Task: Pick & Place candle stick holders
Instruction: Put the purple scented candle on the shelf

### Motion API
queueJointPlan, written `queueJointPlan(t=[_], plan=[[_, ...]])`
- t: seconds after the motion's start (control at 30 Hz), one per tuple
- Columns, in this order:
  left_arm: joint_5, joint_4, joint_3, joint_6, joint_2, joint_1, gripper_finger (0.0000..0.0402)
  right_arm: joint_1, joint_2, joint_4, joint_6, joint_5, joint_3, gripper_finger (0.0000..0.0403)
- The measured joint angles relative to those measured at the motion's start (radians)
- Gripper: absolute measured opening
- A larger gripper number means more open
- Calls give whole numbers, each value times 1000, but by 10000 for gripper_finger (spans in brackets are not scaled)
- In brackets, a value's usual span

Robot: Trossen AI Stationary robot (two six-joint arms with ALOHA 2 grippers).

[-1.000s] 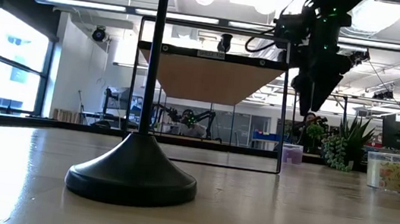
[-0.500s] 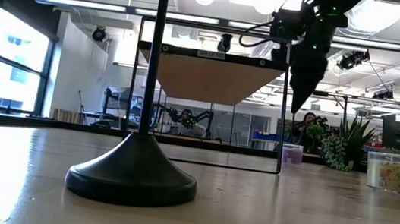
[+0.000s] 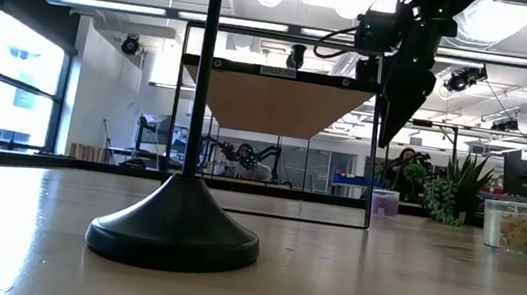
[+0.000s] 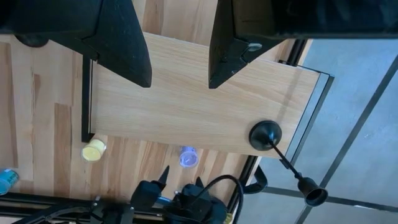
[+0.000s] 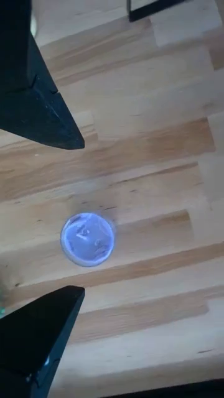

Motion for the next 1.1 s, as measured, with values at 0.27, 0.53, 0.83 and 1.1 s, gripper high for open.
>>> queueJointPlan(t=[0.27, 0.53, 0.83, 1.1], plan=[[1, 0, 0, 0, 0, 0, 156, 11, 0, 57, -115, 11, -39, 371], [1, 0, 0, 8, 0, 0, 156, 17, 1, 129, -202, 80, -134, 371], [1, 0, 0, 27, 0, 0, 156, 16, 1, 226, -207, 103, -206, 371], [1, 0, 0, 27, 0, 0, 156, 16, 1, 278, -225, 104, -224, 371]])
